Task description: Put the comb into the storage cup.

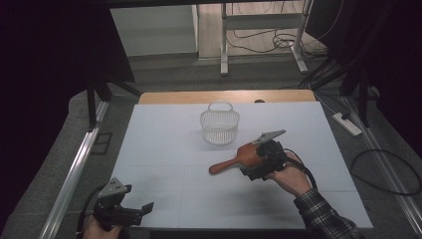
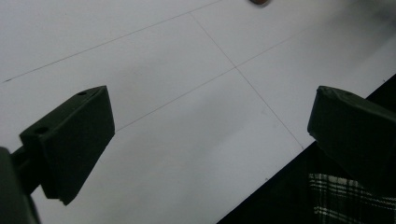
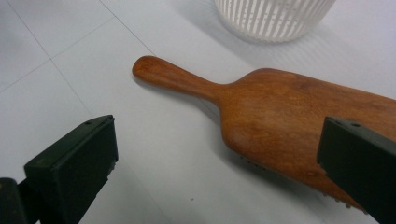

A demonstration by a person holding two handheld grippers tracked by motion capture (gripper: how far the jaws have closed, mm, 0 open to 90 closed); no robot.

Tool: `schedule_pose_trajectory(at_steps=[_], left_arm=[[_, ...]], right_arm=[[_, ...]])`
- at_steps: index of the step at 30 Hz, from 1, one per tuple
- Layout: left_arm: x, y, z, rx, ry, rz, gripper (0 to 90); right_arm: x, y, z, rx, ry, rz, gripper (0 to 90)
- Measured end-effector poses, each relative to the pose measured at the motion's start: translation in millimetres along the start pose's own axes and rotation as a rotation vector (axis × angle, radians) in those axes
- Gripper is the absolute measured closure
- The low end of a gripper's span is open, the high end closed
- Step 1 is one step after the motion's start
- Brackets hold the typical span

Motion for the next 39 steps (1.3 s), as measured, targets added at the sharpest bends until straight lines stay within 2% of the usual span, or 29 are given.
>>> schedule_pose_trajectory(at_steps=[17,21,26,32,39], left_arm=[[-0.1,-0.5,-0.1,-0.002,0.001,0.004,1.6],[0.0,-0.4,-0.1,-0.001,0.000,0.004,1.6],[-0.1,-0.5,0.0,-0.002,0.000,0.005,1.6],[0.2,-0.6,-0.1,-0.002,-0.001,0.007,1.6],[0.4,-0.4,0.0,-0.003,-0.003,0.008,1.6]], right_arm=[[22.3,-6.0,-21.6,-0.021,-0.030,-0.019,0.0],[29.1,-7.7,-28.6,-0.036,-0.038,-0.012,0.0],[36.3,-8.9,-33.5,-0.032,-0.047,-0.007,0.0],[47.2,-12.6,-40.0,-0.033,-0.081,0.024,0.0],[55.2,-15.8,-45.2,-0.033,-0.105,0.018,0.0]])
Point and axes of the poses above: each handheld gripper's, and its own axes: x roughly forward along the jaws, z roughly out of its underside, y roughly to its right, the point moved 6 cm from there along x, roughly forward along the jaws, and after that the axes turned 8 degrees about z, right-handed, at the moved point
